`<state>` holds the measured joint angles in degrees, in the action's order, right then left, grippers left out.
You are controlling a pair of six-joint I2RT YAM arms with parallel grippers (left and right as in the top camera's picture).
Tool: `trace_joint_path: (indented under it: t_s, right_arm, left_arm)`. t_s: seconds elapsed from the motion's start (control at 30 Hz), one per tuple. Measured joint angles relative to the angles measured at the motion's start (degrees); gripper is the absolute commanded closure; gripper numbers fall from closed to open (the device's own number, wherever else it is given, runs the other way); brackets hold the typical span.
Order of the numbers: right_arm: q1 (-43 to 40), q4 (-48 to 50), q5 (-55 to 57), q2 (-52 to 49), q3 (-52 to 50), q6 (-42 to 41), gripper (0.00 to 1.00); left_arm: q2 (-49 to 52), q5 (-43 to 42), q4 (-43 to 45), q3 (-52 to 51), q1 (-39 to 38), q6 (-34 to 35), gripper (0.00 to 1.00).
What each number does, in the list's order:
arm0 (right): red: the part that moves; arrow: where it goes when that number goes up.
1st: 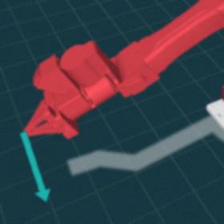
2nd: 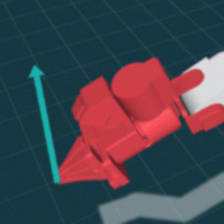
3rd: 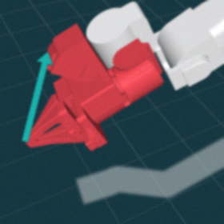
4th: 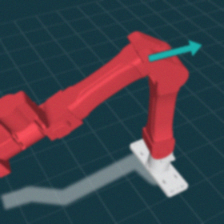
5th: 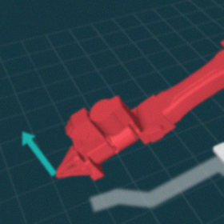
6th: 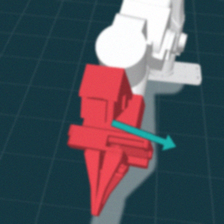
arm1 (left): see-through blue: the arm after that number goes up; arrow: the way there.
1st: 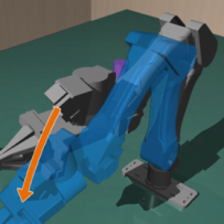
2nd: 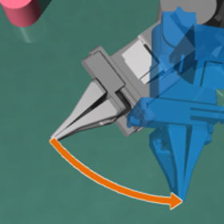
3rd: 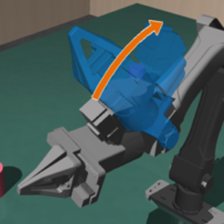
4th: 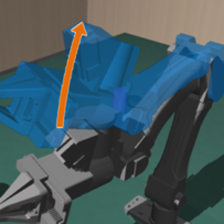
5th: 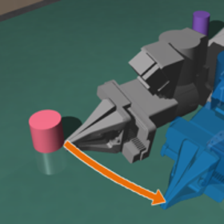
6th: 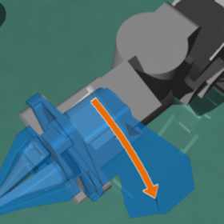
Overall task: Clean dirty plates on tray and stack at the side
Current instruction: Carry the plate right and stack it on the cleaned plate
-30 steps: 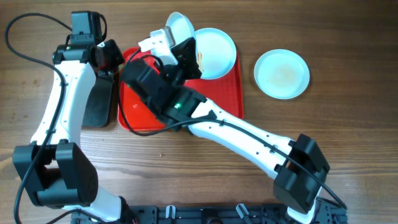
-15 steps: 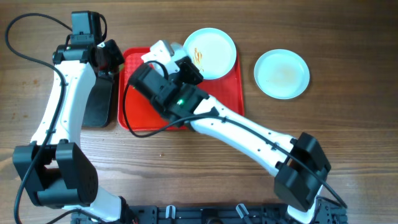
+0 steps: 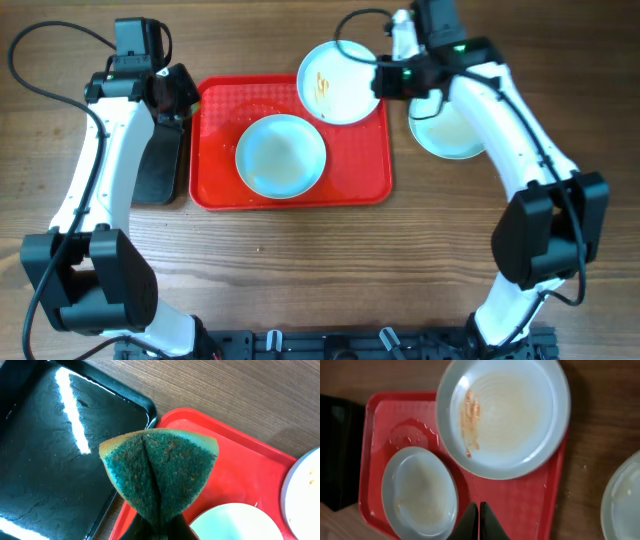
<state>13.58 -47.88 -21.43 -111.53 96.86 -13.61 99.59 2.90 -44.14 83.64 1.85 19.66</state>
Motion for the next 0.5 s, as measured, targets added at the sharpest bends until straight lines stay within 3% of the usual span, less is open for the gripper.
trace_joint_path:
  t_s: [0.1,0.37,0.5]
  right_arm:
    - [0.44,-3.02,-2.03,0.0,0.0,1.27,0.69]
    - [13.14,-8.09,0.46,-9.29,0.02,-7.85,0.64]
    - [15.61,-7.5,1.46,-14.14,0.02,-12.13,0.63]
  left_arm:
    - [0.0,-0.02,-0.02,0.0,0.0,0.0,0.96]
    - [0.0,0.0,0.0,0.0,0.0,0.0,0.96]
    - [0.0,0.0,-0.02,0.0,0.0,0.0,0.96]
